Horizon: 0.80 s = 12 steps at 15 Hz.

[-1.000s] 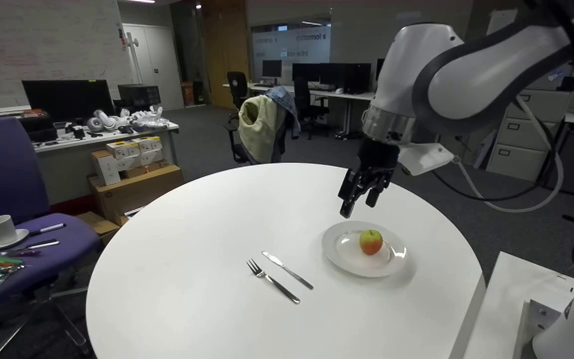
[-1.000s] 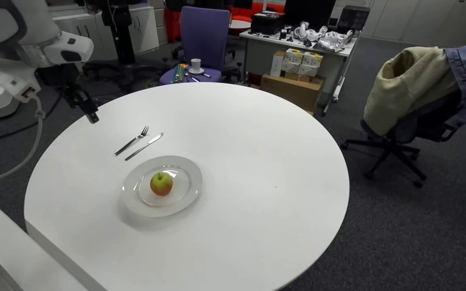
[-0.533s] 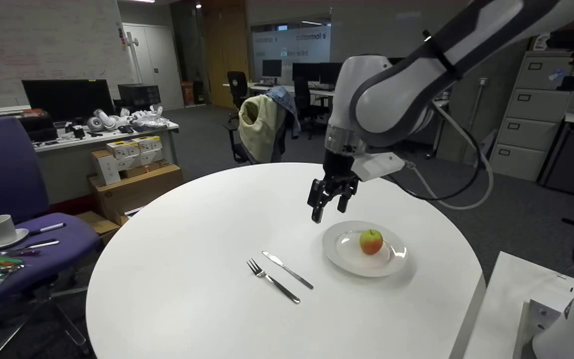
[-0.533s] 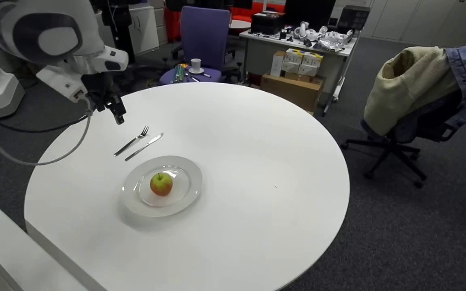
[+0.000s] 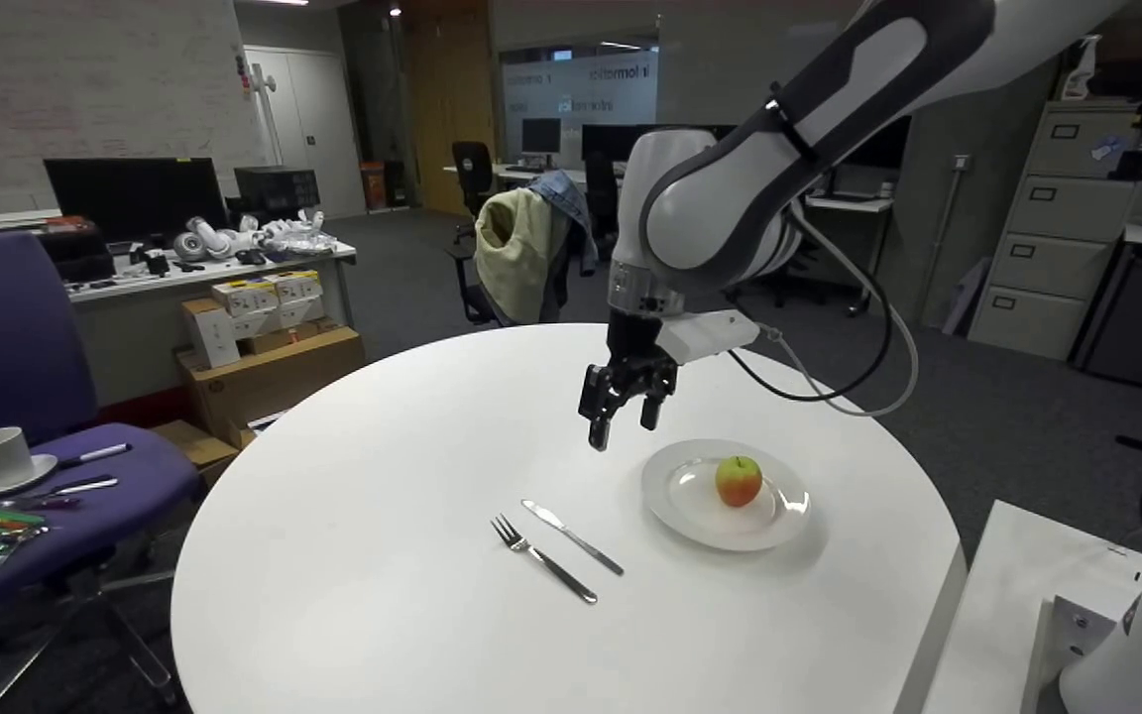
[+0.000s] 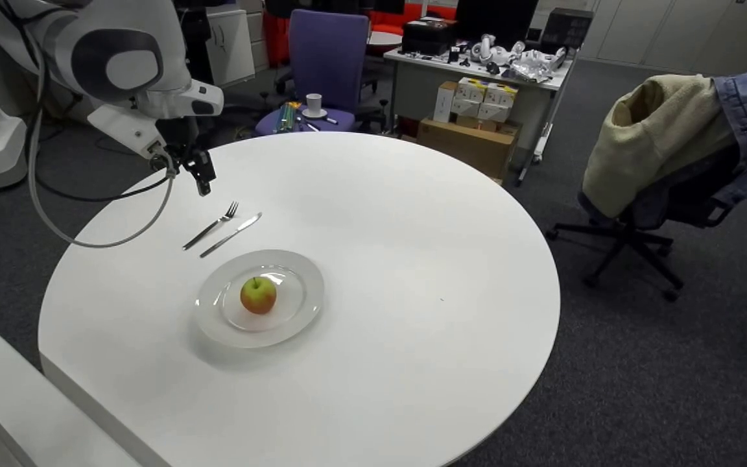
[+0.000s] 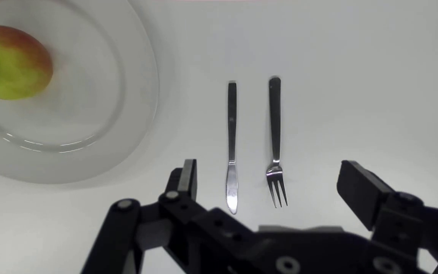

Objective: Move the silver fork to the right.

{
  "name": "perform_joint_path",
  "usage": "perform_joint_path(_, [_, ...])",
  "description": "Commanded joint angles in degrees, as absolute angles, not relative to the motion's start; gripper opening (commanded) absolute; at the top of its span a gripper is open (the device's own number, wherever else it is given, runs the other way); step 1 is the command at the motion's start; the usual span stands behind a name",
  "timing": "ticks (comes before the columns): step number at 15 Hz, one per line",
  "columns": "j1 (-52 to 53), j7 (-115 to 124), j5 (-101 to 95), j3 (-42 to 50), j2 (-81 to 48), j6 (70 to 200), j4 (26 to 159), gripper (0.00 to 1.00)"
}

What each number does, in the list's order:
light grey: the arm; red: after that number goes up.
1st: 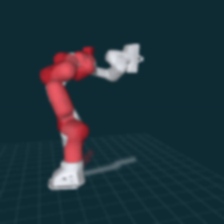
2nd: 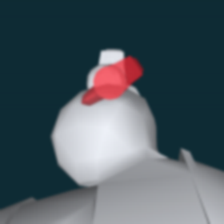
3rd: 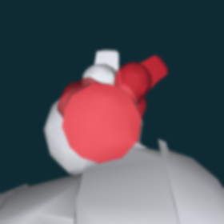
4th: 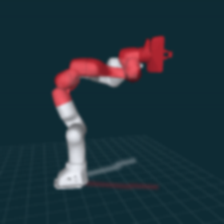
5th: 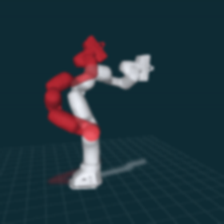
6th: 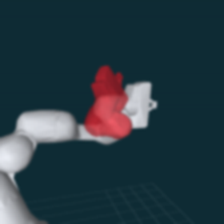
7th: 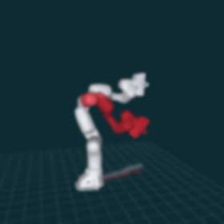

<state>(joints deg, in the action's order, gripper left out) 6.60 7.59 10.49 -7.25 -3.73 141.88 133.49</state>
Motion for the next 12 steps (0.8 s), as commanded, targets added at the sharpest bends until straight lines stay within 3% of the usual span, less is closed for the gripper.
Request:
perform_joint_path(1, [6.7,7.6,10.5,-7.1,-3.7,141.7,133.4,1.00])
perform_joint_path(12, [6.8,6.7,8.0,-5.9,-26.7,140.4,114.4,1.00])
